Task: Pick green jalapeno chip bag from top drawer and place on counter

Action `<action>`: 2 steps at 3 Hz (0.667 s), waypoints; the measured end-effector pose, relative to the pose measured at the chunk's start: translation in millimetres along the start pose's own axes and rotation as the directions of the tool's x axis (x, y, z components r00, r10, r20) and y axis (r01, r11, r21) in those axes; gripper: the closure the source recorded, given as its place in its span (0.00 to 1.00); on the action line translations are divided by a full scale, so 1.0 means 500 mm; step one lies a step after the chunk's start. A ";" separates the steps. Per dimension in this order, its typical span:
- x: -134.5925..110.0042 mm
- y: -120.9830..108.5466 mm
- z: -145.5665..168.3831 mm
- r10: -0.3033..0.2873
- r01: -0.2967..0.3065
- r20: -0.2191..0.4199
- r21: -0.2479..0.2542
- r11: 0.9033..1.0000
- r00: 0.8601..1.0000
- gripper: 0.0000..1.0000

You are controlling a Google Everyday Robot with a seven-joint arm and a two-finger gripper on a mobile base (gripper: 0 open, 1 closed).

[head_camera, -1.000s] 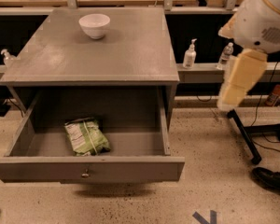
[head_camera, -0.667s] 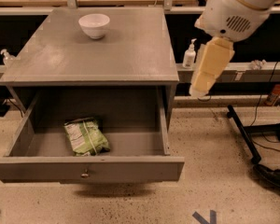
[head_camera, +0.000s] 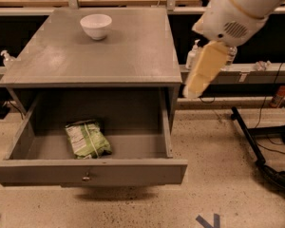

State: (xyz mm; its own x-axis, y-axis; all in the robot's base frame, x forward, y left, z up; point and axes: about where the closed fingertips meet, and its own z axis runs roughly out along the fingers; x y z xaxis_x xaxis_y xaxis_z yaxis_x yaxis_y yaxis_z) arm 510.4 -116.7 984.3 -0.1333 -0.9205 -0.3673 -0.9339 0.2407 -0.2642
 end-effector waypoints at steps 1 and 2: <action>-0.062 -0.005 0.145 0.120 -0.120 0.095 -0.014 0.993 0.988 0.00; -0.147 0.022 0.257 0.110 -0.103 0.182 -0.047 0.994 0.977 0.00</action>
Offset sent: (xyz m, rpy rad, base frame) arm 0.0606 0.1825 -0.1361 0.3241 0.0146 0.0221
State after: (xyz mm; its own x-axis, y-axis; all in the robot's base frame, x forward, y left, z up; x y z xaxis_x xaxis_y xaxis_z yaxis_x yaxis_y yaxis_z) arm 552.7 -6.7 893.7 -0.1728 -0.8170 -0.5501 -0.9298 0.3195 -0.1825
